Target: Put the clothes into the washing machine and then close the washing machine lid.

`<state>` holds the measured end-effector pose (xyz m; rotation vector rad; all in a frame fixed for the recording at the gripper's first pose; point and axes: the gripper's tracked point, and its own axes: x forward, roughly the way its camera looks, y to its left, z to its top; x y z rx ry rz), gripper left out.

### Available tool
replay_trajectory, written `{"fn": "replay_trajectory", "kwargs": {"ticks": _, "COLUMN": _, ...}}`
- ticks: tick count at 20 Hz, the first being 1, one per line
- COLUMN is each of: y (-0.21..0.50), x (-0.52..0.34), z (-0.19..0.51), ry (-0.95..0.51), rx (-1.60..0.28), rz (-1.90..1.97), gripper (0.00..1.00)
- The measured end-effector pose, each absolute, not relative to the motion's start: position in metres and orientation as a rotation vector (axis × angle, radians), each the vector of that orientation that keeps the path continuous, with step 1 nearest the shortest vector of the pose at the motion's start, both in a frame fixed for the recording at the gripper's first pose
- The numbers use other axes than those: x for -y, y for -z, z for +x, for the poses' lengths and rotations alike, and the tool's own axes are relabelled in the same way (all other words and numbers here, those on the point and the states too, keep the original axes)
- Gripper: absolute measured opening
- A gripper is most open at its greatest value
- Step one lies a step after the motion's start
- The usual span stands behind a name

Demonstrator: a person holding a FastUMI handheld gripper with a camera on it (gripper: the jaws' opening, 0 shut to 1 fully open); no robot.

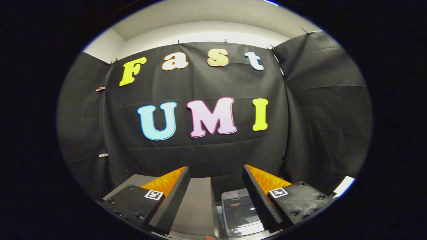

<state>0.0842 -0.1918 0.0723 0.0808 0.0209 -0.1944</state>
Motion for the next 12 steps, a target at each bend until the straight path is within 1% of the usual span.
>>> {"fn": "replay_trajectory", "kwargs": {"ticks": 6, "y": -0.080, "x": 0.149, "z": 0.077, "ry": 0.127, "rx": 0.002, "rz": 0.054, "gripper": 0.99}}
{"fn": "replay_trajectory", "kwargs": {"ticks": 12, "y": -0.088, "x": 0.155, "z": 0.071, "ry": 0.139, "rx": 0.022, "rz": 0.062, "gripper": 0.99}}
